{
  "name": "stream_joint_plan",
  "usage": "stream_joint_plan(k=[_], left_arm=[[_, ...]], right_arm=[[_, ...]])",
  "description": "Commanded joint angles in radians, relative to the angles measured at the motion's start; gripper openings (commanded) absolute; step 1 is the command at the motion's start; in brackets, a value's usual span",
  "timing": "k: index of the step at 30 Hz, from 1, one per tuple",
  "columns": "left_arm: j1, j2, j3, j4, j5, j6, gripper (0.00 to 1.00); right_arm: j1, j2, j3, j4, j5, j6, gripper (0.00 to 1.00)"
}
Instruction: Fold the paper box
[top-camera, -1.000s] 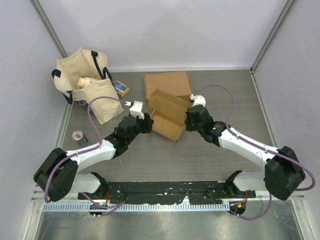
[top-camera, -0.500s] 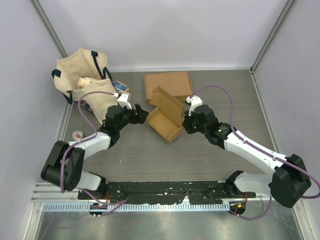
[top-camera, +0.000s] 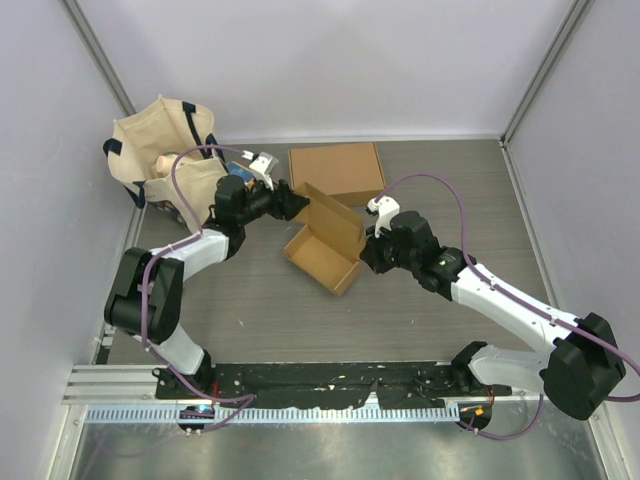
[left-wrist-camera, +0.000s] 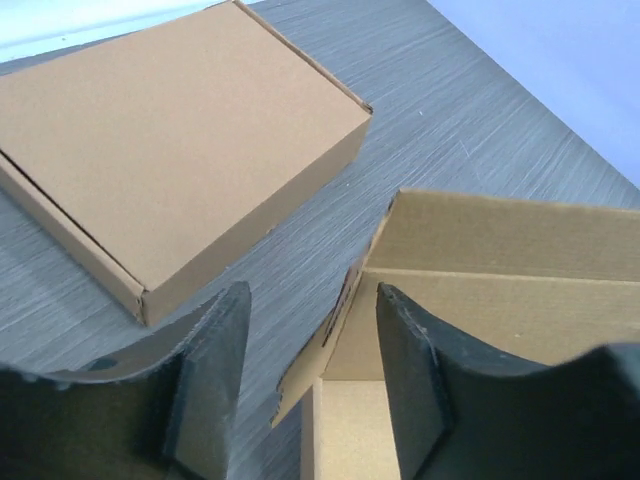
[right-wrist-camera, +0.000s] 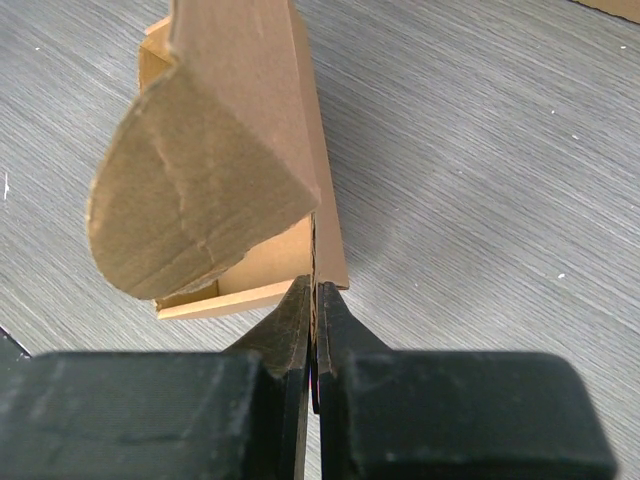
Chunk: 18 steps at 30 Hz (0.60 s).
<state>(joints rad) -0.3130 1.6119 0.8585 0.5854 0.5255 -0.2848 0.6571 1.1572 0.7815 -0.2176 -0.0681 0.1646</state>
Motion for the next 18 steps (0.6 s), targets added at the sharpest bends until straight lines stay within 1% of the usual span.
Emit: stream_joint_plan(k=[1, 2, 3, 7, 8, 11, 12, 13, 14, 15, 16, 17, 18], left_arm=[[0.012, 0.039, 0.050, -0.035, 0.108, 0.026, 0.51], [0.012, 0.037, 0.042, -0.026, 0.120, 0.018, 0.45], [0.012, 0.036, 0.025, -0.007, 0.120, 0.015, 0.42], [0.012, 0.020, 0.010, -0.022, 0.113, 0.024, 0.36], [0.011, 0.013, 0.008, -0.025, 0.107, 0.026, 0.30], [-0.003, 0.000, -0.003, 0.000, 0.052, 0.016, 0.16], [-0.027, -0.004, -0.001, -0.002, -0.012, 0.019, 0.10], [-0.047, -0.010, 0.001, -0.010, -0.081, 0.024, 0.00], [-0.069, -0.020, -0.001, -0.021, -0.147, 0.039, 0.00], [-0.121, -0.045, -0.022, -0.018, -0.305, 0.045, 0.00], [-0.151, -0.058, -0.041, -0.006, -0.415, 0.052, 0.00], [-0.185, -0.072, -0.080, 0.020, -0.517, 0.046, 0.00], [-0.242, -0.092, -0.104, 0.045, -0.624, 0.049, 0.00]], right_arm=[[-0.005, -0.033, 0.010, 0.038, -0.021, -0.017, 0.02], [-0.004, -0.030, 0.016, 0.037, -0.016, -0.019, 0.02], [-0.004, -0.028, 0.018, 0.034, -0.016, -0.022, 0.02], [-0.004, -0.021, 0.019, 0.037, -0.015, -0.028, 0.02], [-0.004, -0.021, 0.021, 0.038, -0.015, -0.030, 0.02], [-0.004, -0.010, 0.028, 0.038, -0.015, -0.045, 0.02], [-0.005, -0.004, 0.030, 0.041, 0.003, -0.045, 0.02], [-0.002, 0.002, 0.033, 0.049, 0.029, -0.027, 0.02], [-0.002, 0.018, 0.036, 0.061, 0.063, -0.005, 0.02], [-0.001, 0.027, 0.042, 0.066, 0.206, 0.027, 0.02], [0.010, 0.041, 0.062, 0.064, 0.279, 0.061, 0.02], [0.016, 0.070, 0.073, 0.051, 0.354, 0.172, 0.05], [0.018, 0.085, 0.085, 0.038, 0.426, 0.228, 0.05]])
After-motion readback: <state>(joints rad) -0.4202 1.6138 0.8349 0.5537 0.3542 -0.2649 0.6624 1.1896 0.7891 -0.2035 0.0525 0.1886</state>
